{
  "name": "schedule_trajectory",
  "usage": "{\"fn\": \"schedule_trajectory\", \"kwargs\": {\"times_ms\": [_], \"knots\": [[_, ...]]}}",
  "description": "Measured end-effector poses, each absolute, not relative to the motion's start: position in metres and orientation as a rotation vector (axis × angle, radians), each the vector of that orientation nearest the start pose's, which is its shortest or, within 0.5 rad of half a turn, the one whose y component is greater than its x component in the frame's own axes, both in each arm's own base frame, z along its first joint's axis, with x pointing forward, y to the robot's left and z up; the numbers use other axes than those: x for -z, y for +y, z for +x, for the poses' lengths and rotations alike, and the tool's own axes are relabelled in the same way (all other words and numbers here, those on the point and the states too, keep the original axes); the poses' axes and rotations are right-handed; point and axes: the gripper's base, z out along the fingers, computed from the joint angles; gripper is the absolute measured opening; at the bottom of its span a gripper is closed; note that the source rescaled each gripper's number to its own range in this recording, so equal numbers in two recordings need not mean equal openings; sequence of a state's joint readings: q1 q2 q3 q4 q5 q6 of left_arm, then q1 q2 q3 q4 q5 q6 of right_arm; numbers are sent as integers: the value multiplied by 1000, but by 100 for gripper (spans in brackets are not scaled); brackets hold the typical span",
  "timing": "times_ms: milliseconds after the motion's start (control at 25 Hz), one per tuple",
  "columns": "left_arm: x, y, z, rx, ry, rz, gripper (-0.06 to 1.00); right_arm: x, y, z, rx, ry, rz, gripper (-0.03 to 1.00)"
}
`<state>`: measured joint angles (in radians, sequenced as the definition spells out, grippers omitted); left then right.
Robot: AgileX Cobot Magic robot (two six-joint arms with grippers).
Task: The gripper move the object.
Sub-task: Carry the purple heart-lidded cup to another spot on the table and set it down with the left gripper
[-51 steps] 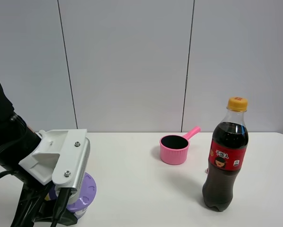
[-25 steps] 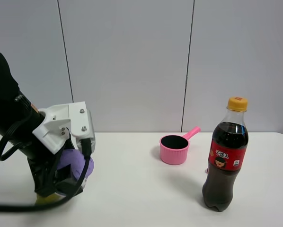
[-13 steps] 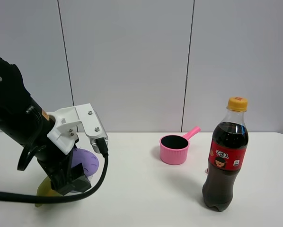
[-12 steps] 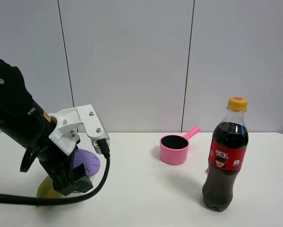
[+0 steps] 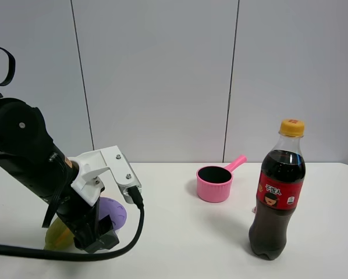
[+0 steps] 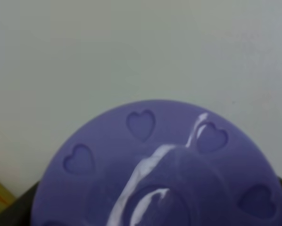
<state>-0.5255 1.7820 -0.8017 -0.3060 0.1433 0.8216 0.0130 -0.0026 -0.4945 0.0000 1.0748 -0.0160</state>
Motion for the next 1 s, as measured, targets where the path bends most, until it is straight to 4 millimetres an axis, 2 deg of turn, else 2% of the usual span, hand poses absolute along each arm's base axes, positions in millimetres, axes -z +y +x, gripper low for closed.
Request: {"fn": "schedule_trajectory", "kwargs": {"times_ms": [280, 1000], "knots": [[-117, -169, 272, 53, 2252, 1339, 1, -275, 0, -5, 2, 2061, -30, 100], [-103, -170, 274, 49, 2282, 1335, 1, -275, 0, -5, 2, 2061, -30, 100]]}}
